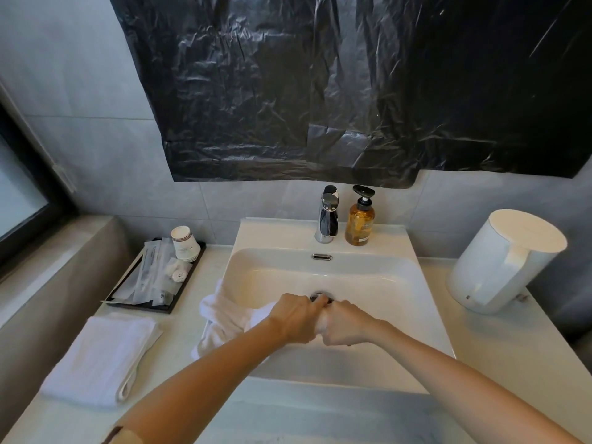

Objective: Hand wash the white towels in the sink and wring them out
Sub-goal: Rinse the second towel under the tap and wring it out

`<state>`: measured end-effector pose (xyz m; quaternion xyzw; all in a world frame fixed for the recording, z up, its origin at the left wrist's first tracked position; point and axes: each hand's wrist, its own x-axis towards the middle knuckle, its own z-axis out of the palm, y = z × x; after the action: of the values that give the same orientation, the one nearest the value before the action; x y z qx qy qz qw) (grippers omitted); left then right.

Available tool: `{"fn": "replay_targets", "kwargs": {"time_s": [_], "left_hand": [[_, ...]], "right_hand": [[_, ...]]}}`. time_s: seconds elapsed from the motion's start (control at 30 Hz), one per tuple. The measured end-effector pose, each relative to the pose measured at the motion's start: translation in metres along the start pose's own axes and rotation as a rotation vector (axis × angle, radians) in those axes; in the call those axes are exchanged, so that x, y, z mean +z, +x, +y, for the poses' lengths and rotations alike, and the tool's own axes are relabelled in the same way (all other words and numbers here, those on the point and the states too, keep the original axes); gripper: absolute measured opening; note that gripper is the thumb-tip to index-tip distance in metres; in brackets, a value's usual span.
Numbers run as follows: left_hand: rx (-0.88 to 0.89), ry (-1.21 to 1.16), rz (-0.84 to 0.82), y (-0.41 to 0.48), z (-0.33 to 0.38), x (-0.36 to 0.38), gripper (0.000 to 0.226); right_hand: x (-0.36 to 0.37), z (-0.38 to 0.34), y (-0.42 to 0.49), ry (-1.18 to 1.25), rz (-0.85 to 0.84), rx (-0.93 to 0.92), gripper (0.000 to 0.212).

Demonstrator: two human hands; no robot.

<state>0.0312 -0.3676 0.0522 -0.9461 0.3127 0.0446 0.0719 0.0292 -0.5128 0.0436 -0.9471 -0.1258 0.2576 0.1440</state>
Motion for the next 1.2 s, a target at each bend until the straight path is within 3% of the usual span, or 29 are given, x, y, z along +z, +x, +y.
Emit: {"fn": "replay_targets", "kwargs": {"time_s": [0.23, 0.37, 0.5, 0.63, 0.8, 0.93, 1.03, 1.13, 1.2], "left_hand": [[0.202, 0.087, 0.017, 0.002, -0.002, -0.003, 0.055], [0.199, 0.055, 0.064, -0.002, -0.006, 0.0, 0.053], [0.024, -0.318, 0.243, -0.013, -0.016, 0.006, 0.062], [-0.155, -0.76, 0.35, -0.033, -0.024, 0.017, 0.091], [-0.314, -0.92, 0.477, -0.049, -0.029, 0.013, 0.093], [-0.346, -0.808, 0.27, -0.046, -0.039, -0.003, 0.069], [-0.391, -0.722, 0.122, -0.037, -0.04, -0.016, 0.045], [-0.484, -1.016, -0.038, -0.032, -0.038, -0.027, 0.021], [-0.474, -1.197, -0.118, -0.031, -0.04, -0.032, 0.013]], "right_hand": [[0.0, -0.004, -0.023, 0.327, -0.113, 0.127, 0.004], [-0.002, -0.006, -0.024, 0.361, -0.102, 0.122, 0.017], [-0.008, -0.011, -0.02, 0.265, 0.017, 0.058, 0.008], [-0.015, -0.015, -0.017, 0.175, 0.153, 0.008, 0.024], [-0.028, -0.028, -0.02, 0.169, 0.266, -0.014, 0.018], [-0.034, -0.035, -0.029, 0.016, 0.363, 0.009, 0.022], [-0.024, -0.037, -0.034, -0.173, 0.602, 0.008, 0.034], [-0.008, -0.034, -0.028, -0.473, 0.916, -0.184, 0.071], [-0.004, -0.033, -0.022, -0.659, 1.013, -0.265, 0.07]]}}
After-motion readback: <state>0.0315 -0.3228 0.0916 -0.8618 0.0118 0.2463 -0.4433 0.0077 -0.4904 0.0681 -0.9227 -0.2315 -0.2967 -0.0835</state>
